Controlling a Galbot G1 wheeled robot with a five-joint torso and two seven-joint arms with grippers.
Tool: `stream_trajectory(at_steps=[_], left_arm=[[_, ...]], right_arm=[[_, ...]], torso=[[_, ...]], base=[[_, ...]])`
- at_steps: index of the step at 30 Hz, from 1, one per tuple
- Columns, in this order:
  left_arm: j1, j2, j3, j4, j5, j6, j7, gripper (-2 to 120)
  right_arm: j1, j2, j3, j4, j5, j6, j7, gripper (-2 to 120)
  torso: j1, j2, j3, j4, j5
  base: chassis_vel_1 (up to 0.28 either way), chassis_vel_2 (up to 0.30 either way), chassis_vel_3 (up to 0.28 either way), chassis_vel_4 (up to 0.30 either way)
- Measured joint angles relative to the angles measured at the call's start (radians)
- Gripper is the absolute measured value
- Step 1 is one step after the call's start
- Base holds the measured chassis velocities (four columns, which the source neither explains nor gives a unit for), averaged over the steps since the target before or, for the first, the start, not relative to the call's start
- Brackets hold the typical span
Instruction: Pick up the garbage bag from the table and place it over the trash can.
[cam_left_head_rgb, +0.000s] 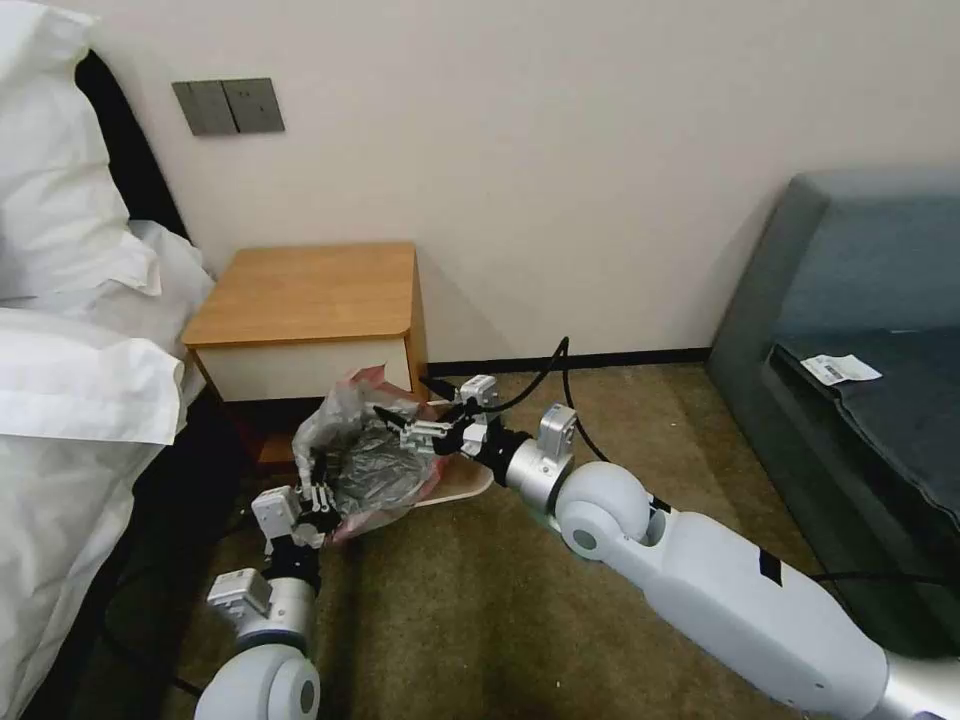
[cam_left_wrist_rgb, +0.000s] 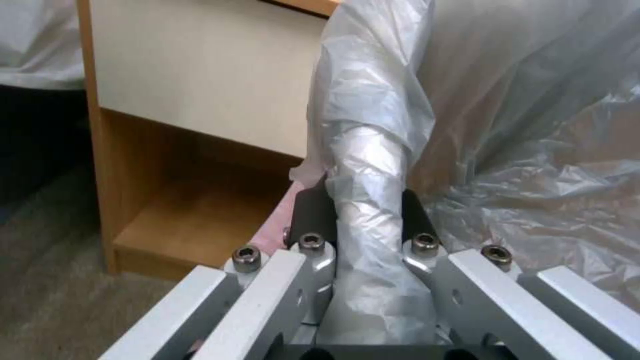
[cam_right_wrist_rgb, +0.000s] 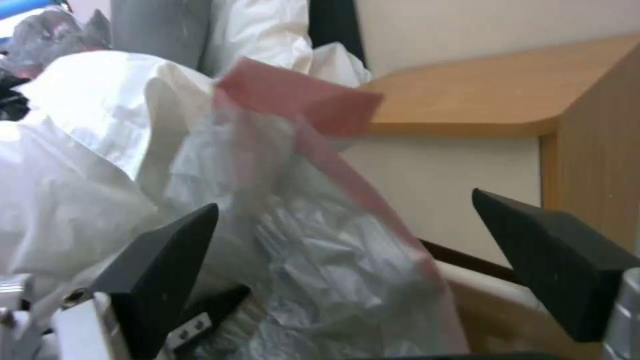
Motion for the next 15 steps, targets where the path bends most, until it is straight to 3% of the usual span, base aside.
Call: stream_trajectory(at_steps=[5, 9, 15], left_arm=[[-0.001, 0.000, 0.001, 0.000, 0.000, 0.000, 0.000, 7], [-0.002, 0.001, -0.001, 0.000, -0.001, 0.000, 0.000, 7], [-0.005, 0.002, -0.002, 0.000, -0.003, 0.000, 0.000, 7]], right_arm=[[0.008, 0.003, 0.005, -0.024, 0.025, -0.002, 0.004, 86], [0.009, 0.001, 0.006, -0.027, 0.030, -0.003, 0.006, 68], [0.013, 0.000, 0.000, -0.025, 0.028, -0.003, 0.007, 50]], torso=[[0.000, 0.000, 0.000, 0.0000, 0.0000], [0.000, 0.000, 0.000, 0.0000, 0.0001], [0.000, 0.000, 0.000, 0.0000, 0.0000]], base=[[0.000, 0.000, 0.000, 0.000], [0.000, 0.000, 0.000, 0.000], [0.000, 0.000, 0.000, 0.000]])
